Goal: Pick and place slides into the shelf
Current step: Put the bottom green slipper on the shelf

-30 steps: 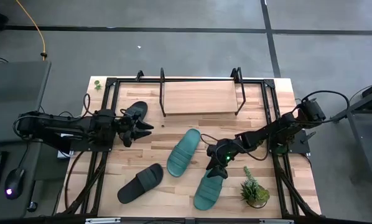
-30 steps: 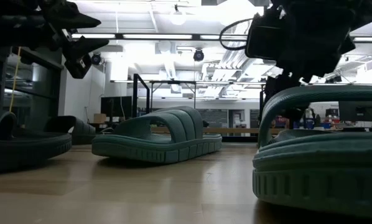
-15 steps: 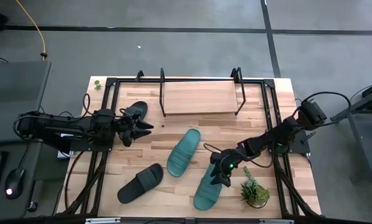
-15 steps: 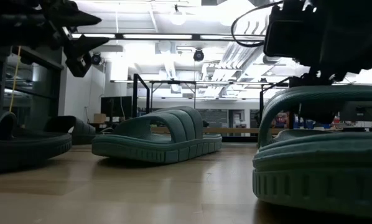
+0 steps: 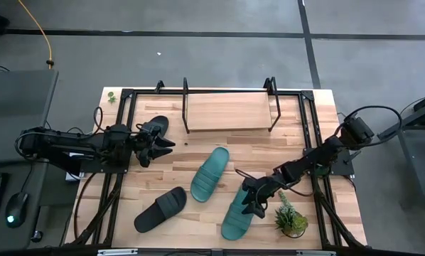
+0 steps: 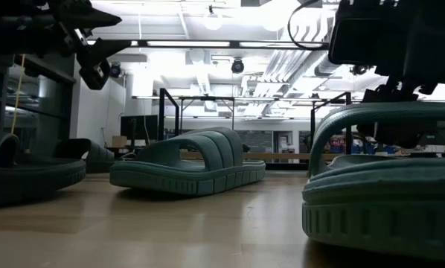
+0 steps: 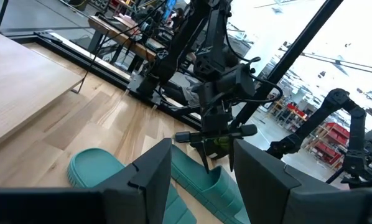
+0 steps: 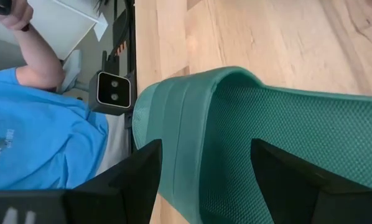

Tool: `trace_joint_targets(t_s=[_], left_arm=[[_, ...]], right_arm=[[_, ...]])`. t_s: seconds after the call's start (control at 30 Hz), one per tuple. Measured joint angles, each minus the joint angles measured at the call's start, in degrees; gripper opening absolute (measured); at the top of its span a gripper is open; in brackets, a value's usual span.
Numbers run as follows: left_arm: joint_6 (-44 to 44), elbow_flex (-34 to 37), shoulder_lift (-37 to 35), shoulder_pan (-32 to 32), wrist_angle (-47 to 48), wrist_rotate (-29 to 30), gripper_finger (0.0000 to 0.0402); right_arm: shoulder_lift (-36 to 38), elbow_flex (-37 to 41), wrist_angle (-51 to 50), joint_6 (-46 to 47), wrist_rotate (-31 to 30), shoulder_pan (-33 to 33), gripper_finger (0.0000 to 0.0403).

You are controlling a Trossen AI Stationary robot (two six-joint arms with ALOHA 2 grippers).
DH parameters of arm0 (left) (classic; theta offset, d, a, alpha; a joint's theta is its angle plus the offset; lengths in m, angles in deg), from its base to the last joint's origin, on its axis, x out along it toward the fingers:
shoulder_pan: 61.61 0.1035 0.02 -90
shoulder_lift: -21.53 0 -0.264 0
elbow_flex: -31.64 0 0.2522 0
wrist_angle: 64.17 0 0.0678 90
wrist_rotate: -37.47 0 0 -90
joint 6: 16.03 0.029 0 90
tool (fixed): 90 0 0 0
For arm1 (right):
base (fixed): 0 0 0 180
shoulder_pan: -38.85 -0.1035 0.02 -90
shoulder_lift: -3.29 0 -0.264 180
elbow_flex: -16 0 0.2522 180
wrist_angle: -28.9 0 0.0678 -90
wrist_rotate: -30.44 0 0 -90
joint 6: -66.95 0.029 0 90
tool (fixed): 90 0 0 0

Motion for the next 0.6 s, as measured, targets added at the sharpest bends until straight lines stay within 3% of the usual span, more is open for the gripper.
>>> trace_joint_targets(t_s=[0.3, 0.6], left_arm=[[0.0, 0.0, 0.02, 0.0, -0.07, 0.02, 0.0156], [0.0, 0.0, 0.0, 0.0, -0.2, 0.43, 0.0156]], right_arm=[[-0.77, 0.0, 0.38, 1.21, -2.07, -1.15, 0.0235], [-5.77, 0.02, 4.04, 1.85, 3.77, 0.44, 0.0235]])
